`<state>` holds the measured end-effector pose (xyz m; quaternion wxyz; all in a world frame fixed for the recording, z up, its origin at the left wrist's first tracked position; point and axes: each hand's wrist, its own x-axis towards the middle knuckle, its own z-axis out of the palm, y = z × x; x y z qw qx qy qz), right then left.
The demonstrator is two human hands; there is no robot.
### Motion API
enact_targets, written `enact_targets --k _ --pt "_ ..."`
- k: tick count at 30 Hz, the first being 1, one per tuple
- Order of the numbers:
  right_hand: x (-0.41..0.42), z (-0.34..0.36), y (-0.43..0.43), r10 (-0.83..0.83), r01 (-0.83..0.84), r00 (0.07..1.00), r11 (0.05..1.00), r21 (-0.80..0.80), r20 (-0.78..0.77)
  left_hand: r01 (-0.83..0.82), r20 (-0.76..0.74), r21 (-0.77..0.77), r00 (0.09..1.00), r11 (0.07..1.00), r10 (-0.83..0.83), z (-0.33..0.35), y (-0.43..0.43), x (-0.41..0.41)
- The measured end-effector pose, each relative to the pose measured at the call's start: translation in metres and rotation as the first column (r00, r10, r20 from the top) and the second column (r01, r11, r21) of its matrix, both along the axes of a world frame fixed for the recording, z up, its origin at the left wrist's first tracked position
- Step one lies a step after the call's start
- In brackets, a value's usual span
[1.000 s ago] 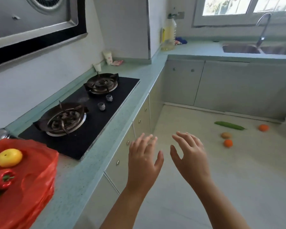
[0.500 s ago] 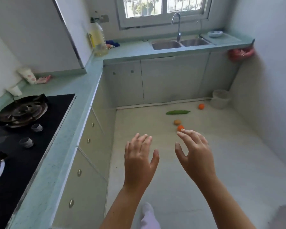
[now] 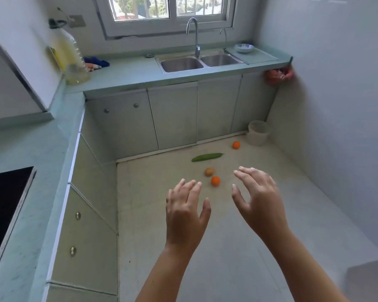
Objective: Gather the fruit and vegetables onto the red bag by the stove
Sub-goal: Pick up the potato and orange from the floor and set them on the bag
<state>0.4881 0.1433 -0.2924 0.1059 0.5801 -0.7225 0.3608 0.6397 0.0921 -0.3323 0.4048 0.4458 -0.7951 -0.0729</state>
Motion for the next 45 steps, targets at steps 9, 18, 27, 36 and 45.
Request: enact_targets --k 9,18,27,36,45 --pt "0.002 -0.003 -0.080 0.000 0.000 1.000 0.999 0.032 -0.001 0.022 -0.017 0.026 1.000 0.999 -0.021 -0.008 -0.082 -0.001" --pt "-0.030 -0.017 -0.167 0.008 -0.009 1.000 0.999 0.050 0.014 0.020 0.018 0.010 1.000 1.000 -0.020 -0.021 -0.164 -0.029" --pt "-0.120 -0.025 -0.299 -0.044 0.045 0.995 0.999 0.001 0.090 0.102 0.046 -0.043 0.994 0.994 -0.100 -0.016 -0.308 -0.123" --pt "-0.222 -0.016 -0.395 -0.139 0.145 0.982 0.989 -0.038 0.127 0.168 0.057 -0.078 0.985 0.983 -0.164 0.006 -0.423 -0.235" --pt "-0.276 -0.023 -0.450 -0.200 0.202 0.972 0.979 -0.008 0.124 0.229 0.074 -0.014 0.971 0.973 -0.228 -0.007 -0.484 -0.289"
